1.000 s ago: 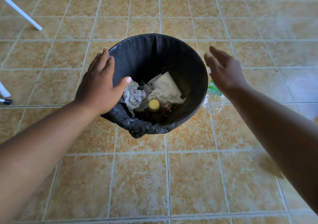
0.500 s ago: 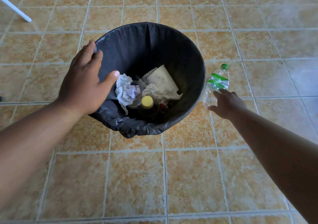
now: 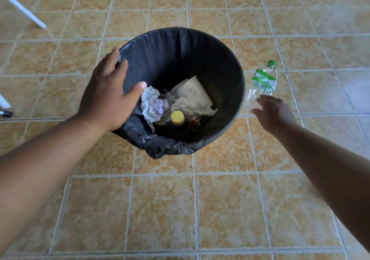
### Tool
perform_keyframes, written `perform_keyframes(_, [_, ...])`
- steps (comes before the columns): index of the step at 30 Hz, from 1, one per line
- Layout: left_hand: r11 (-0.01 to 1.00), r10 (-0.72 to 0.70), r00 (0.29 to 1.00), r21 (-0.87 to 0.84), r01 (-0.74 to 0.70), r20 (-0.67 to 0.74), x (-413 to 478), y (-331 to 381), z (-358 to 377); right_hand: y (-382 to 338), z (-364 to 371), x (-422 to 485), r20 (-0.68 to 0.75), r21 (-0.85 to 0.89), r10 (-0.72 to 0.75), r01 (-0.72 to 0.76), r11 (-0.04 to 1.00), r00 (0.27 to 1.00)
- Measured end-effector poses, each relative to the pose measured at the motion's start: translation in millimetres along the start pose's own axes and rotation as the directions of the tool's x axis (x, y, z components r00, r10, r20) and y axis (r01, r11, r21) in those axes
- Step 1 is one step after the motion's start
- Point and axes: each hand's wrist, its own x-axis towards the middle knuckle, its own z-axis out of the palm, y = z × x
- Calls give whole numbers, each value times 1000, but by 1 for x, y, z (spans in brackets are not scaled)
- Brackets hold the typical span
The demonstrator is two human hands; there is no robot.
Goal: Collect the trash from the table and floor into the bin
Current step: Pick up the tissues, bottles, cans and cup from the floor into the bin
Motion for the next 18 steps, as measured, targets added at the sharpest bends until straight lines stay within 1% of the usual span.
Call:
perform_keyframes(3, [1000,-5,1000,-17,5,3,1,1,0,-8,-27,9,-156,86,-48,62,994,987])
perform_keyframes(5, [1000,-8,1000,-24,8,10,1,1,0,-17,-50,14,-260,123,-101,136,983,960])
perform_keyframes(9, [999,-7,1000,-37,8,23,1,-1,0,-48,-105,13,-469,202,-196,321,925,861])
perform_keyframes(12, [998,-8,999,-64,10,32,0,-2,0,-78,-141,1,-561,254,-260,462,850,786])
perform_keyframes(13, [997,-10,999,-79,12,32,0,-2,0,-87,-150,-5,-571,264,-300,517,814,764])
perform_keyframes(15, [993,-13,1000,-114,16,22,0,-3,1,-104,-165,-17,-545,252,-435,635,731,717])
perform_keyframes(16, [992,-13,1000,-129,15,15,0,-4,1,-110,-171,-23,-503,240,-520,690,683,690])
perform_keyframes(18, [989,-8,1000,-148,9,7,0,-5,2,-121,-181,-33,-362,234,-674,762,604,644])
